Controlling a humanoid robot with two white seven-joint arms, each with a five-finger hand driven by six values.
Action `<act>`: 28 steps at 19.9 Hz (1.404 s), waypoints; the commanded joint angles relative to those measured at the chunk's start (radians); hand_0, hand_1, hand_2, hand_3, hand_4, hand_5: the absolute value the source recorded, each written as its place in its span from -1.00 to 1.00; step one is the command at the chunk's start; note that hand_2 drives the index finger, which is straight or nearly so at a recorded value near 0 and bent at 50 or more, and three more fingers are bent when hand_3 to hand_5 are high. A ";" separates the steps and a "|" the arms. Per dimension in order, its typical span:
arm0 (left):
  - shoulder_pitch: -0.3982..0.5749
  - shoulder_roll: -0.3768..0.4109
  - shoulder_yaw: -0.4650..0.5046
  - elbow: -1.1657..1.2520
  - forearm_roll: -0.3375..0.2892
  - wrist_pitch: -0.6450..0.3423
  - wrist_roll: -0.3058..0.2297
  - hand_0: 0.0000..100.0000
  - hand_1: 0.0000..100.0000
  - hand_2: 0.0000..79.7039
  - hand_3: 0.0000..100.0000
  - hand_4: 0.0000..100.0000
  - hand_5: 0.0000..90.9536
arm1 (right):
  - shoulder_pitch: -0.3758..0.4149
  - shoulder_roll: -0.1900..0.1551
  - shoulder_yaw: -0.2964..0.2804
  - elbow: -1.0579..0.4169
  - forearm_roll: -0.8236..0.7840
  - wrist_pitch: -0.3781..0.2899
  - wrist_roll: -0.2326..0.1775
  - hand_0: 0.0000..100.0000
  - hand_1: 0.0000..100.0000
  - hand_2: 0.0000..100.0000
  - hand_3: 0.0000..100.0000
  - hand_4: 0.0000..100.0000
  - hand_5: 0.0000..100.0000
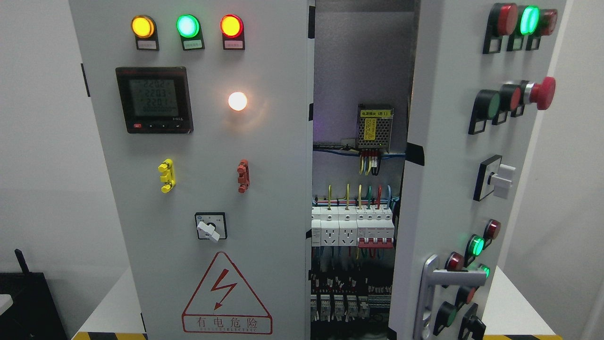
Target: Open door with both hands
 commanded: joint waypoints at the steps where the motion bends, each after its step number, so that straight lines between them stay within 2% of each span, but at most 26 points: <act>1: 0.000 0.000 -0.006 -0.008 -0.001 -0.004 0.000 -0.76 -0.22 -1.00 -1.00 -1.00 -1.00 | 0.000 0.000 0.001 0.000 -0.023 0.000 0.000 -0.76 -0.22 -1.00 -1.00 -1.00 -1.00; 9: -0.003 0.000 -0.011 -0.003 0.001 -0.004 0.000 -0.76 -0.22 -1.00 -1.00 -1.00 -1.00 | 0.000 0.000 -0.001 0.000 -0.023 0.000 0.000 -0.76 -0.22 -1.00 -1.00 -1.00 -1.00; 17: -0.058 0.009 -0.020 -0.006 -0.005 -0.005 -0.001 -0.76 -0.22 -1.00 -1.00 -1.00 -1.00 | 0.000 0.000 0.001 0.000 -0.023 0.000 0.000 -0.76 -0.22 -1.00 -1.00 -1.00 -1.00; 18: -0.060 0.011 -0.021 -0.035 0.007 -0.016 -0.004 -0.76 -0.22 -1.00 -1.00 -1.00 -1.00 | 0.000 0.000 -0.001 0.000 -0.025 0.000 0.000 -0.76 -0.22 -1.00 -1.00 -1.00 -1.00; 19: -0.049 0.017 -0.025 -0.136 0.048 -0.031 -0.012 -0.76 -0.22 -1.00 -1.00 -1.00 -1.00 | 0.000 0.000 -0.001 0.000 -0.025 0.000 0.000 -0.76 -0.22 -1.00 -1.00 -1.00 -1.00; 20: -0.011 0.040 -0.020 -0.293 0.138 -0.038 -0.024 -0.76 -0.22 -1.00 -1.00 -1.00 -1.00 | 0.000 0.000 0.001 0.000 -0.023 0.000 0.000 -0.76 -0.22 -1.00 -1.00 -1.00 -1.00; 22: 0.157 0.195 -0.009 -0.713 0.376 -0.038 -0.084 -0.76 -0.22 -1.00 -1.00 -1.00 -1.00 | 0.000 0.000 -0.001 0.000 -0.025 0.000 0.000 -0.76 -0.22 -1.00 -1.00 -1.00 -1.00; 23: 0.226 0.275 0.015 -0.934 0.497 -0.036 -0.137 -0.76 -0.22 -1.00 -1.00 -1.00 -1.00 | 0.000 0.000 0.001 0.000 -0.025 0.000 0.000 -0.76 -0.22 -1.00 -1.00 -1.00 -1.00; 25: 0.387 0.438 0.124 -1.293 0.765 -0.041 -0.263 -0.76 -0.22 -1.00 -1.00 -1.00 -1.00 | 0.000 0.000 -0.001 0.000 -0.025 0.000 0.000 -0.76 -0.22 -1.00 -1.00 -1.00 -1.00; 27: 0.510 0.617 0.248 -1.466 1.037 -0.042 -0.366 -0.76 -0.22 -1.00 -1.00 -1.00 -1.00 | 0.000 0.000 -0.001 0.000 -0.023 0.000 0.000 -0.76 -0.22 -1.00 -1.00 -1.00 -1.00; 28: 0.572 0.708 0.297 -1.511 1.152 -0.044 -0.412 -0.76 -0.22 -1.00 -1.00 -1.00 -1.00 | 0.000 0.000 -0.001 0.000 -0.025 0.000 0.000 -0.76 -0.22 -1.00 -1.00 -1.00 -1.00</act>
